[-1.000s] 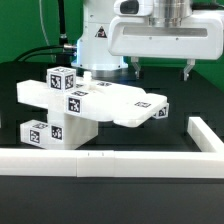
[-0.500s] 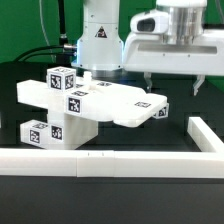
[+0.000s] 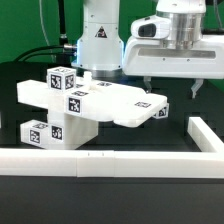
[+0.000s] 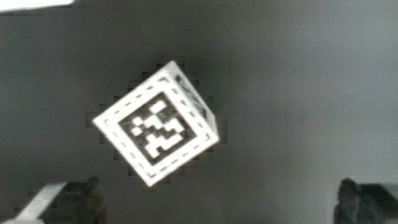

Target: Assemble chair

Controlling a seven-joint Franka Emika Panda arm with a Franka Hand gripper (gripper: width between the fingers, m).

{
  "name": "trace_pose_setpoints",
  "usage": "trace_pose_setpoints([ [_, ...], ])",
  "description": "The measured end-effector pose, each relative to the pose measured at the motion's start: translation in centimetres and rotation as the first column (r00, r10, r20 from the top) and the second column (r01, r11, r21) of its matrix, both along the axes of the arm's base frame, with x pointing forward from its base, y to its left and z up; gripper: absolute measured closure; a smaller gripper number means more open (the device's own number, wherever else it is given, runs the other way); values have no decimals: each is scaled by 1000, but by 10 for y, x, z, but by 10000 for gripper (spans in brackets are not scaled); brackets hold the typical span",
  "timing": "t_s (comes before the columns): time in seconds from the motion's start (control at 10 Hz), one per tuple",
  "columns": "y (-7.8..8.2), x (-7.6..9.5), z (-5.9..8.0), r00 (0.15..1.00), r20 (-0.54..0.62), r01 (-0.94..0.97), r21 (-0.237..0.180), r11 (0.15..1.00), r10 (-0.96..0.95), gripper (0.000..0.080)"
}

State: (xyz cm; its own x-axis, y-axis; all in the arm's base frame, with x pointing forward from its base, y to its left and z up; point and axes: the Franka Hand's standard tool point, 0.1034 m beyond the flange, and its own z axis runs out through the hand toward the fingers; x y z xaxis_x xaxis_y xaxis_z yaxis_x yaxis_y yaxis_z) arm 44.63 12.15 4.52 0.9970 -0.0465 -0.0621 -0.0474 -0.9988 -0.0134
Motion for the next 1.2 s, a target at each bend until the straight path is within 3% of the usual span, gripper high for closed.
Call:
trace_pose_setpoints([
  [0.3, -8, -5, -11, 978, 25, -205, -7, 979, 205, 150],
  [0.6, -9, -6, -12, 979, 23, -203, -10, 979, 203, 150],
  [0.9, -18, -14, -28, 960, 40, -277, -32, 960, 278, 150],
  [1.2, -15, -20, -36, 956, 37, -289, -41, 957, 290, 150],
])
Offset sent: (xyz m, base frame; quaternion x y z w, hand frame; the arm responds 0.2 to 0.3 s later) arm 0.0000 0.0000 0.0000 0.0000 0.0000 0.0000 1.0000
